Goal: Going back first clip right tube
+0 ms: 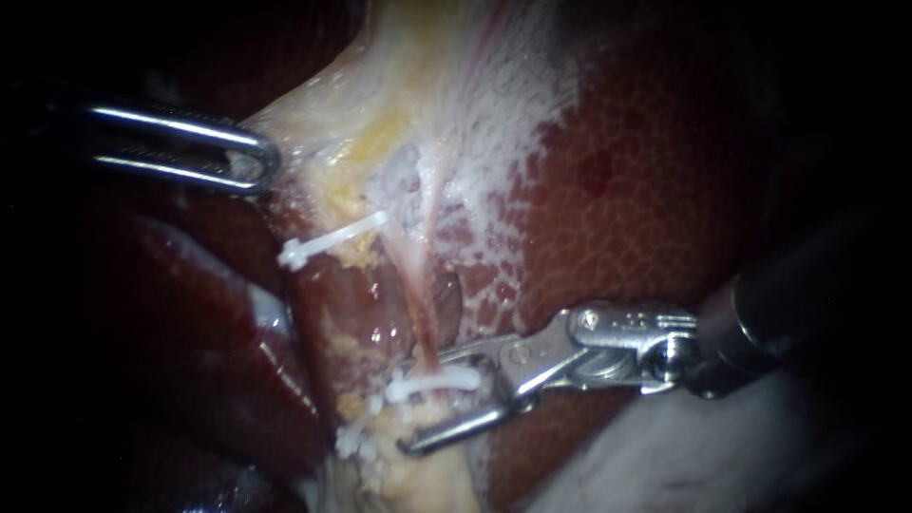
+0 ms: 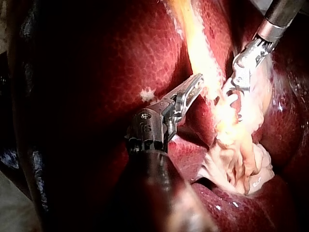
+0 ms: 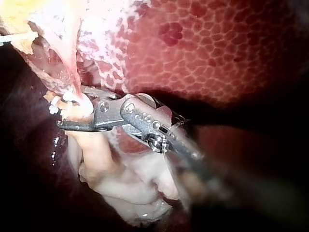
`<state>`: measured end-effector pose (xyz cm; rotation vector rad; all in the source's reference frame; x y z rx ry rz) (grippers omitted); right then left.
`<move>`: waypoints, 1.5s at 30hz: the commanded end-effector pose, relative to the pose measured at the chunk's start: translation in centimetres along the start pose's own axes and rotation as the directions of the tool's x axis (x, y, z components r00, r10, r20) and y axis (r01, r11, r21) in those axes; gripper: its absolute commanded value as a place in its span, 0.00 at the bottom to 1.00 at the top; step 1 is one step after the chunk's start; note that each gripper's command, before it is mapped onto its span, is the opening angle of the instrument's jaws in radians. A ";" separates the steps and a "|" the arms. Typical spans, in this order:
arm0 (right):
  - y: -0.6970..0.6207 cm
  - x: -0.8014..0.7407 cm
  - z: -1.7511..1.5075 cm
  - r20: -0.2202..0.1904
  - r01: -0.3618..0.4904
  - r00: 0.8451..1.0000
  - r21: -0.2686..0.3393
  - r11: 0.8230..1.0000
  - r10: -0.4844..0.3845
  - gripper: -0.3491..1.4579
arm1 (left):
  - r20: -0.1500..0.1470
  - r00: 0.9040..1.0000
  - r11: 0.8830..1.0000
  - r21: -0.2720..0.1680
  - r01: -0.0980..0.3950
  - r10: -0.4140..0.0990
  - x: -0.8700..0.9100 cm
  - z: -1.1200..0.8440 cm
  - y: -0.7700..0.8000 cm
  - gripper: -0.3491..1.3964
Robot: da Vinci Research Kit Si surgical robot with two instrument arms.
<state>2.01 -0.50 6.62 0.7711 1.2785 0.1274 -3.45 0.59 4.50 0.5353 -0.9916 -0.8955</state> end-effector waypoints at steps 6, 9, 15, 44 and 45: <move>0.03 0.06 -0.02 0.001 0.036 0.999 -0.002 0.999 -0.036 0.51 | 0.000 1.000 1.000 0.000 0.000 0.000 0.00 0.00 0.00 0.00; 0.04 0.07 -0.04 0.002 0.053 0.999 -0.002 0.999 -0.053 0.52 | 0.000 1.000 1.000 0.000 0.000 0.000 0.00 0.00 -0.01 0.00; 0.04 0.08 -0.05 0.001 0.058 0.998 -0.010 0.998 -0.058 0.52 | 0.000 1.000 1.000 0.000 0.000 0.000 0.00 0.00 -0.01 0.00; -0.30 0.47 -1.50 -0.017 0.095 0.995 -0.155 0.983 -0.099 0.52 | 0.000 1.000 1.000 0.001 -0.003 0.003 0.07 0.04 0.00 0.00; -0.32 0.49 -1.54 -0.018 0.092 0.995 -0.160 0.983 -0.096 0.52 | 0.000 1.000 1.000 0.001 -0.003 0.003 0.07 0.05 0.00 0.00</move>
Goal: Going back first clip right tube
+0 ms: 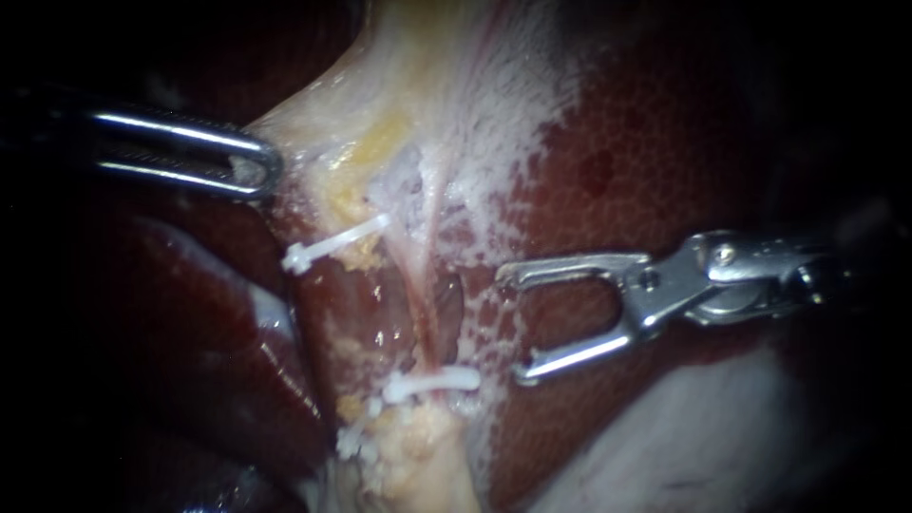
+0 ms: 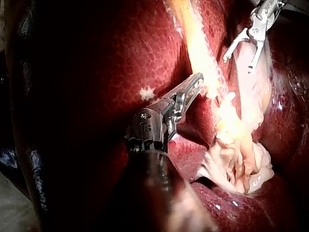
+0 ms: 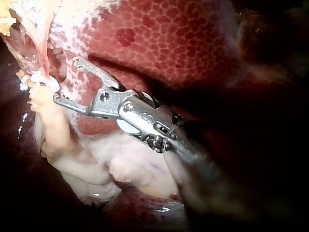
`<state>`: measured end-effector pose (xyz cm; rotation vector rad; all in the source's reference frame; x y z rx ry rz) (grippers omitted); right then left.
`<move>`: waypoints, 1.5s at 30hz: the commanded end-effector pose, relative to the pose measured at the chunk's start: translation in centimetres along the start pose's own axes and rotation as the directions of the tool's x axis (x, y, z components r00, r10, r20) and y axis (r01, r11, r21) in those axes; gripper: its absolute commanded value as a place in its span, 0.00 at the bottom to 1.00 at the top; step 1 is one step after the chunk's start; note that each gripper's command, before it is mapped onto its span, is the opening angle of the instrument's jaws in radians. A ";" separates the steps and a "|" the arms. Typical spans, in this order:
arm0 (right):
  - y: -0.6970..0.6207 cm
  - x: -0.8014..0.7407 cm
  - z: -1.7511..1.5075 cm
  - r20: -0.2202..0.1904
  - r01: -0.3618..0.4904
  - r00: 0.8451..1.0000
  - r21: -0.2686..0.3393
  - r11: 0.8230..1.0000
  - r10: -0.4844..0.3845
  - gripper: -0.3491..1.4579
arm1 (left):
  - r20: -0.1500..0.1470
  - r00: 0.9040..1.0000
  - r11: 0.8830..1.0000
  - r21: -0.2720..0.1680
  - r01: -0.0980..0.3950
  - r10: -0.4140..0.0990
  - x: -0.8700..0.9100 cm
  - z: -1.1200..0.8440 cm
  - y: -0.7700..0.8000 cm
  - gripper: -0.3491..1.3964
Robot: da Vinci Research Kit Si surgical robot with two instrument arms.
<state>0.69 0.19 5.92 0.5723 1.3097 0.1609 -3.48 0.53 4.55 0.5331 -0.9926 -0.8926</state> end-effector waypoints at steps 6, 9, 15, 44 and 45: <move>-0.06 0.13 -0.17 -0.002 -0.011 1.000 -0.021 1.000 0.011 0.52 | 0.000 1.000 1.000 0.001 0.000 0.000 0.00 0.00 0.01 0.00; -0.08 0.19 -0.19 -0.003 -0.014 1.000 -0.020 1.000 0.014 0.52 | 0.000 1.000 1.000 0.001 -0.001 0.001 0.01 0.01 0.02 0.00; -0.13 0.22 -0.17 -0.003 -0.014 1.000 -0.020 1.000 0.014 0.52 | -0.002 1.000 1.000 0.008 -0.008 0.008 0.14 0.15 0.07 0.00; -0.20 0.23 -0.18 -0.003 -0.013 1.000 -0.021 1.000 0.013 0.52 | -0.051 0.998 0.998 0.057 0.026 -0.023 0.63 0.95 0.28 0.00; -0.20 0.23 -0.19 -0.003 -0.014 1.000 -0.021 1.000 0.014 0.52 | -0.052 0.998 0.998 0.057 0.026 -0.023 0.63 0.95 0.28 0.00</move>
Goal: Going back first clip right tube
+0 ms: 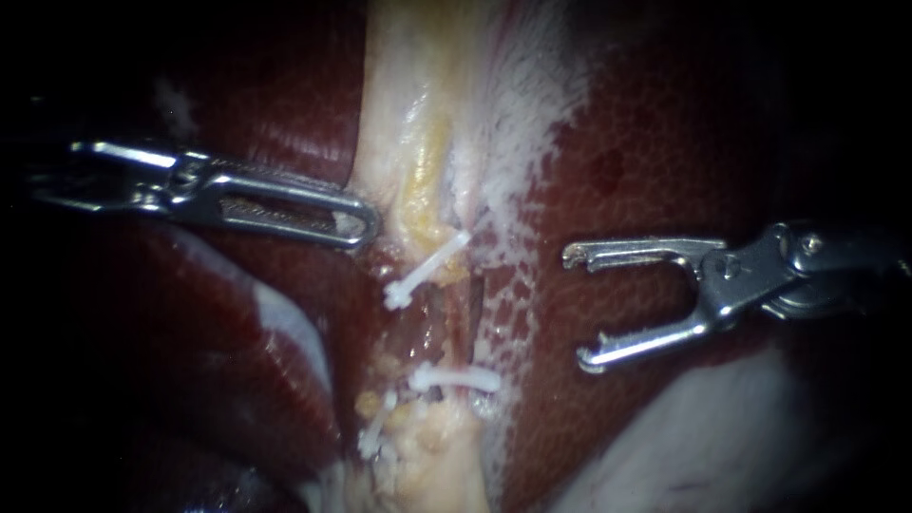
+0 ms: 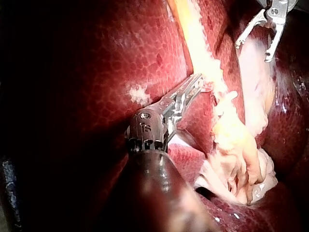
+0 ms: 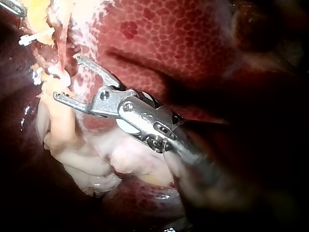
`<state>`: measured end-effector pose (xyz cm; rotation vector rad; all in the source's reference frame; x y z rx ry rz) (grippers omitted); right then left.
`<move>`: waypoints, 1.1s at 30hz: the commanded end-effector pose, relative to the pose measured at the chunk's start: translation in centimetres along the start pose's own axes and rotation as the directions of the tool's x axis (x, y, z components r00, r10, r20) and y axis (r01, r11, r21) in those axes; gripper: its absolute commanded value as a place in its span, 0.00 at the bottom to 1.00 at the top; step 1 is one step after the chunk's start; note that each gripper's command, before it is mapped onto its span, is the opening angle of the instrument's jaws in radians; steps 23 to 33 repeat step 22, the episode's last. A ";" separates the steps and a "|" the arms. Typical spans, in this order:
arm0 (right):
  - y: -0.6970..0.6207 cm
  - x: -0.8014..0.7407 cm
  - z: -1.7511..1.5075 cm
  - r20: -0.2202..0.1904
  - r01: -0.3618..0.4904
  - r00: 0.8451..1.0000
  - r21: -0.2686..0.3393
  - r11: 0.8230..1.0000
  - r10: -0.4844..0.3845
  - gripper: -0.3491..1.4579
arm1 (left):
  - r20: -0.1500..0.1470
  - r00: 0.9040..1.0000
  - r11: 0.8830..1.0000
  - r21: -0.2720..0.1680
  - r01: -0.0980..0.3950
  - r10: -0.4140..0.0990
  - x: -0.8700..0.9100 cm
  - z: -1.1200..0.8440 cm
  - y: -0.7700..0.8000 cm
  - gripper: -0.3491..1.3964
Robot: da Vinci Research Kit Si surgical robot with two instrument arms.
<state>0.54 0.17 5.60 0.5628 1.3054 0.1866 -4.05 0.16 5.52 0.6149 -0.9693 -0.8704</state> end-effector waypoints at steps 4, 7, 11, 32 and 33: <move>0.00 0.02 -0.02 0.000 -0.001 1.000 0.001 1.000 0.001 0.52 | 0.000 1.000 1.000 0.000 0.000 0.000 0.00 0.00 0.00 0.00; -0.01 0.03 -0.01 0.000 -0.001 1.000 0.001 1.000 0.001 0.52 | 0.000 1.000 1.000 0.001 0.000 0.000 0.00 0.00 0.00 0.00; -0.01 0.03 -0.01 0.000 -0.002 1.000 0.000 1.000 0.002 0.52 | 0.000 1.000 1.000 0.001 0.000 0.000 0.00 -0.01 0.00 0.00; -0.02 0.03 0.01 0.000 -0.002 1.000 0.000 1.000 0.002 0.52 | 0.000 1.000 1.000 0.001 0.000 0.000 -0.01 -0.01 0.00 0.00; -0.02 0.03 0.01 0.000 -0.002 1.000 0.000 1.000 0.002 0.52 | 0.000 1.000 1.000 0.001 0.000 0.000 -0.01 -0.01 0.00 0.00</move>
